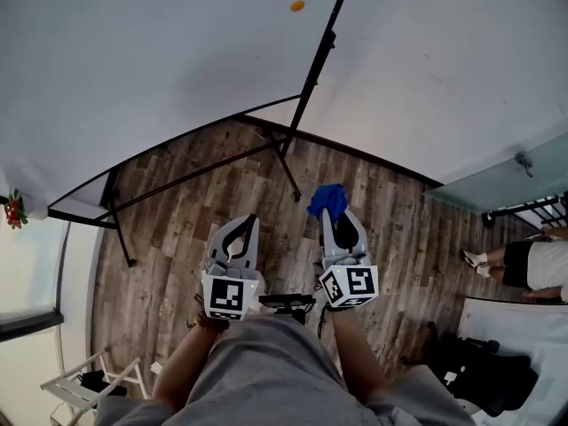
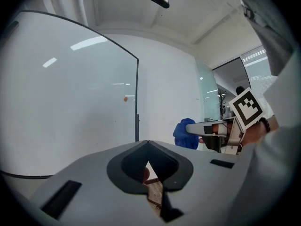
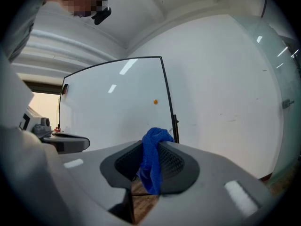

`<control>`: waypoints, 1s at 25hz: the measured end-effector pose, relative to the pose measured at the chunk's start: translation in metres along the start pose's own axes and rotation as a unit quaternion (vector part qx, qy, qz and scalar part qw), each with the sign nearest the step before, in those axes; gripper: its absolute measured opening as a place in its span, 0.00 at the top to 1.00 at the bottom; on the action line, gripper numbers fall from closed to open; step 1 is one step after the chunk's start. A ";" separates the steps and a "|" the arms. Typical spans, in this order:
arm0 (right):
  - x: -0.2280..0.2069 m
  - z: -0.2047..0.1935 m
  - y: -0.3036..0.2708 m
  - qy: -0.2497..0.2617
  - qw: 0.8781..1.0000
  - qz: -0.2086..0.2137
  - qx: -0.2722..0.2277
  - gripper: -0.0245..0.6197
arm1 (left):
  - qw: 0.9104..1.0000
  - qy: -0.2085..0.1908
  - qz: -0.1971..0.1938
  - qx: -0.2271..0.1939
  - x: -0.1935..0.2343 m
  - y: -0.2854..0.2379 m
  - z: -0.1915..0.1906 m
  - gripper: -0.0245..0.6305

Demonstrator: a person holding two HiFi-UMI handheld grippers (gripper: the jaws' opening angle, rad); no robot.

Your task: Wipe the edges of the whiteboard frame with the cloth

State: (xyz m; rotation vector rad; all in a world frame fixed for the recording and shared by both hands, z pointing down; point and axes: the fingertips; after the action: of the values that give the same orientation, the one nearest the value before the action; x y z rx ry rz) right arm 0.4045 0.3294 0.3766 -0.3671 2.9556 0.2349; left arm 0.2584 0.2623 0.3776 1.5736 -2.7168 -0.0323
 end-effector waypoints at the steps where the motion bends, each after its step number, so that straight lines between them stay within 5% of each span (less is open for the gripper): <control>1: -0.005 -0.005 -0.013 0.002 1.000 -0.001 0.004 0.80 | 1.000 0.003 0.000 0.001 0.008 -0.012 -0.004 0.95; 14: -0.062 -0.020 -0.206 0.010 1.000 -0.002 0.020 0.80 | 0.998 0.005 -0.018 -0.065 0.124 -0.189 0.006 0.95; 25: -0.125 -0.114 -0.305 -0.082 0.996 0.044 0.012 0.80 | 1.000 -0.001 0.012 -0.017 0.163 -0.225 -0.009 0.95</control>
State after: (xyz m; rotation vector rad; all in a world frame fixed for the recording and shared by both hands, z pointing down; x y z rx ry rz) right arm 0.5863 0.0463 0.4679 -0.2039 2.8129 0.2281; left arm 0.3722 0.0087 0.3811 1.5334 -2.7210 -0.0801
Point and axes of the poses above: the fingertips, and each gripper's own axes: y backward along the fingers, x to its left, z out of its top, and after that the axes turned 12 degrees about -x, right-handed
